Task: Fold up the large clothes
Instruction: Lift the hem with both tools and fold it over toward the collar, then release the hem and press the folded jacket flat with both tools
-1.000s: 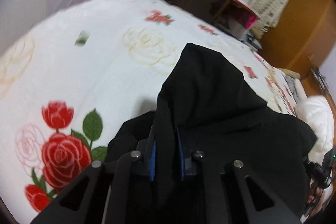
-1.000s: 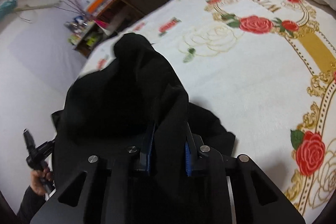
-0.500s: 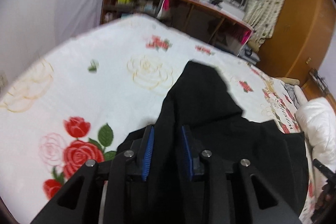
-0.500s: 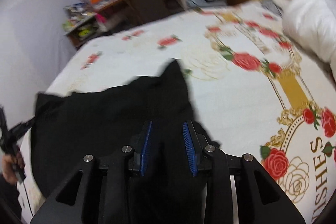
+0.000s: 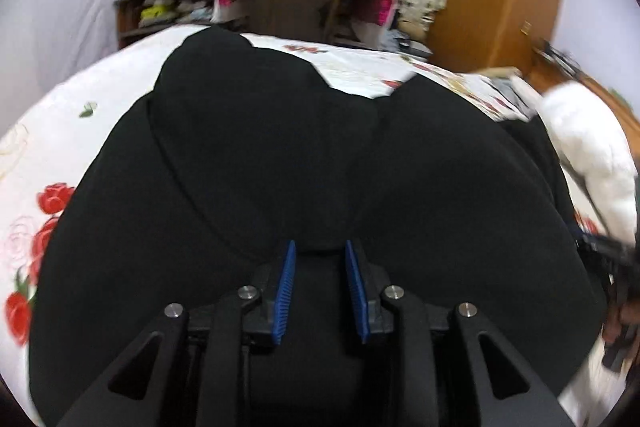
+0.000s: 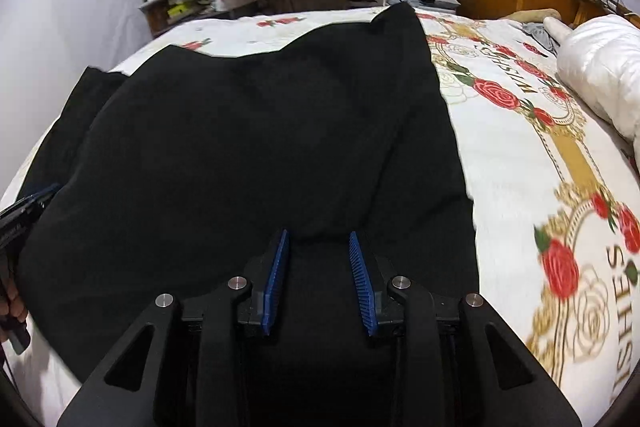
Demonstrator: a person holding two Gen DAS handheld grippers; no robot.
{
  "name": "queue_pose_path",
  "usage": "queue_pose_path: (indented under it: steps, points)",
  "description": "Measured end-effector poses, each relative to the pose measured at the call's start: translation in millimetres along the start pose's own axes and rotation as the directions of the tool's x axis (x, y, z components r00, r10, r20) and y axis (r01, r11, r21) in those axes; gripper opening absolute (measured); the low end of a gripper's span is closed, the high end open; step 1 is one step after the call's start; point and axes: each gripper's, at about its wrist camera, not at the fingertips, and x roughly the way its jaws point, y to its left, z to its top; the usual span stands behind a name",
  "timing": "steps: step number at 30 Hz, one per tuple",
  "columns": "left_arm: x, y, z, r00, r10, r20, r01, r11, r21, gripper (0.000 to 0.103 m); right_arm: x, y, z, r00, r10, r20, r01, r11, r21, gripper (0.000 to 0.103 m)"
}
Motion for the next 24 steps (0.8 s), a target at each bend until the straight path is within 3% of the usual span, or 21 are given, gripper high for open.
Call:
queue_pose_path:
  steps: [4, 8, 13, 15, 18, 21, 24]
  points:
    - [27.8, -5.4, 19.7, 0.998, 0.044, -0.05, -0.043, 0.999, 0.019, 0.026, 20.6, -12.0, 19.3, 0.999, 0.012, -0.045, -0.01, 1.0, 0.028, 0.032]
    - [12.3, -11.9, 26.9, 0.994, 0.058, -0.097, -0.057, 0.998, 0.011, 0.026, 12.2, -19.0, 33.6, 0.996, -0.002, -0.086, 0.007, 0.998, 0.059, 0.032]
    - [9.2, -2.8, 66.5, 0.991, 0.126, -0.035, -0.124, 0.991, 0.057, 0.026, -15.1, -28.1, 63.8, 1.0, 0.002, 0.006, -0.002, 0.996, 0.086, 0.032]
    - [27.5, 8.1, 82.1, 0.981, 0.189, -0.044, -0.185, 0.979, 0.079, 0.026, -2.3, -32.0, 77.3, 1.0, -0.012, -0.006, 0.012, 0.997, 0.077, 0.032]
    - [63.3, 38.6, 85.8, 0.956, 0.271, -0.112, -0.265, 0.962, 0.065, 0.026, 46.1, -49.7, 84.1, 0.992, -0.063, -0.11, 0.072, 0.994, 0.079, 0.031]
    - [87.2, 58.2, 82.3, 0.959, 0.248, -0.137, -0.249, 0.969, 0.007, 0.026, 72.2, -65.9, 79.8, 0.987, -0.068, -0.145, 0.082, 0.992, 0.094, 0.031]
    - [104.8, 60.1, 81.7, 0.953, 0.264, -0.149, -0.264, 0.964, 0.016, 0.026, 86.5, -72.9, 81.1, 0.984, -0.09, -0.155, 0.105, 0.991, 0.088, 0.031]
